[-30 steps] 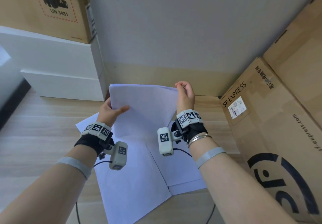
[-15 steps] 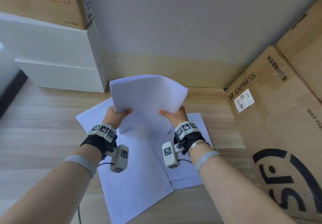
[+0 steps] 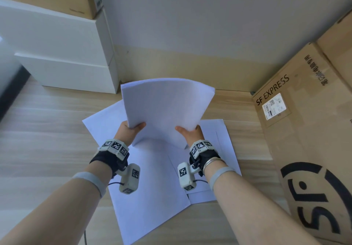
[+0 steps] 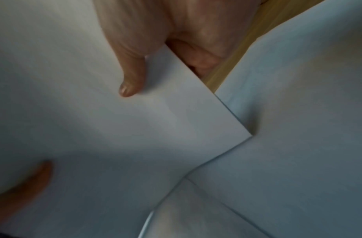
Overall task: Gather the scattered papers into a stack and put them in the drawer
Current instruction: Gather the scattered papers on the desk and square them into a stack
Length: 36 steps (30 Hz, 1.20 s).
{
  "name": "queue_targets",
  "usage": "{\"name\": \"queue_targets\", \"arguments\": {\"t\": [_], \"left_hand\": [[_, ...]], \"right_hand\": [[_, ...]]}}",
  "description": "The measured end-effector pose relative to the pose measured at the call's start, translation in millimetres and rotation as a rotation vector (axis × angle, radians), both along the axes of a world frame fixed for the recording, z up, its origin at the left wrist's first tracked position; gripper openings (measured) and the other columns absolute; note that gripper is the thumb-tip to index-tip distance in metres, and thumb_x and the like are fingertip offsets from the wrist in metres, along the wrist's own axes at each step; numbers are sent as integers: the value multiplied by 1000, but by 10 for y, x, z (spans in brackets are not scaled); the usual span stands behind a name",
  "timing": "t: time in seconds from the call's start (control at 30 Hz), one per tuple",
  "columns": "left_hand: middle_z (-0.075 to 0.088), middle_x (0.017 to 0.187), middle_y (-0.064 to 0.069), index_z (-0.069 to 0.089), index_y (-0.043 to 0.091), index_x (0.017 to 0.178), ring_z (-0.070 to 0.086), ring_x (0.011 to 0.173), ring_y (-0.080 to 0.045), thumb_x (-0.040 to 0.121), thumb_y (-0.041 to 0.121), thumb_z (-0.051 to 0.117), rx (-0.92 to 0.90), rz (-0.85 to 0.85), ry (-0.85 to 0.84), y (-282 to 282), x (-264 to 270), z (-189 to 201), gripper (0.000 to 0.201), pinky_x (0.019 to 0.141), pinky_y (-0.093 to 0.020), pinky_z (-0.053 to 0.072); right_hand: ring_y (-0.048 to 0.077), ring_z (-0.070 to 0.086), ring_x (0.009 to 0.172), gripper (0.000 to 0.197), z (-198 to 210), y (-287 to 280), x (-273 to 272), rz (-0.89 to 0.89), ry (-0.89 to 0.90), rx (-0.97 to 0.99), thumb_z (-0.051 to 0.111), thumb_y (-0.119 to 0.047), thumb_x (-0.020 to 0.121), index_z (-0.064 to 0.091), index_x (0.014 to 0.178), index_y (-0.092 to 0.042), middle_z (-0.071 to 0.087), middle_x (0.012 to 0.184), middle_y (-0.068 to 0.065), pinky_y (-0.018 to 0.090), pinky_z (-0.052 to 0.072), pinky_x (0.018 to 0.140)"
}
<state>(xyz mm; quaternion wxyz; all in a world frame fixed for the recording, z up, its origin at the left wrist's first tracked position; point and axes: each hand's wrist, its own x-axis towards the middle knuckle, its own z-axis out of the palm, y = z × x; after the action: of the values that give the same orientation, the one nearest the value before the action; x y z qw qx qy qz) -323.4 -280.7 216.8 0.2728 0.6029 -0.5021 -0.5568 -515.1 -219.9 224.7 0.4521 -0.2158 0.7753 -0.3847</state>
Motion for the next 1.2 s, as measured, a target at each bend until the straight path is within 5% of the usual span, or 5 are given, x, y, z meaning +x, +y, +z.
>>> {"name": "queue_targets", "arguments": {"t": [0.23,0.33,0.53,0.7,1.2], "left_hand": [[62,101,-12,61,0,116,60,97,-31,85,18,65,65,-22,15,-70,112,89,36,88,-38,46],[64,108,-17,60,6,115,61,108,-38,71,27,71,170,55,90,-5,273,-7,50,101,-51,45],[61,121,-28,60,0,115,60,99,-33,75,20,72,232,157,14,121,643,-296,47,99,-50,45],[60,102,-22,58,-10,118,54,90,-27,87,12,62,216,224,-145,218,951,-396,38,78,-36,42],[62,111,-25,56,-8,120,55,90,-29,87,17,63,288,222,-201,455,1423,-674,42,83,-40,46]], "right_hand": [[17,60,99,32,209,-189,-35,228,129,-27,71,-16,82,62,109,-1,65,108,7,22,42,86],[16,57,94,14,211,-211,39,359,152,52,69,-17,84,55,80,-13,62,93,2,21,39,81],[24,60,113,41,-41,-205,360,520,221,48,68,-20,84,58,122,-9,65,122,8,24,44,92],[27,60,111,37,-269,-115,509,582,343,180,50,-34,94,58,121,-10,64,122,8,25,43,87],[33,44,120,84,-583,206,724,766,675,391,75,-17,73,27,141,-31,36,132,9,37,46,91]]}}
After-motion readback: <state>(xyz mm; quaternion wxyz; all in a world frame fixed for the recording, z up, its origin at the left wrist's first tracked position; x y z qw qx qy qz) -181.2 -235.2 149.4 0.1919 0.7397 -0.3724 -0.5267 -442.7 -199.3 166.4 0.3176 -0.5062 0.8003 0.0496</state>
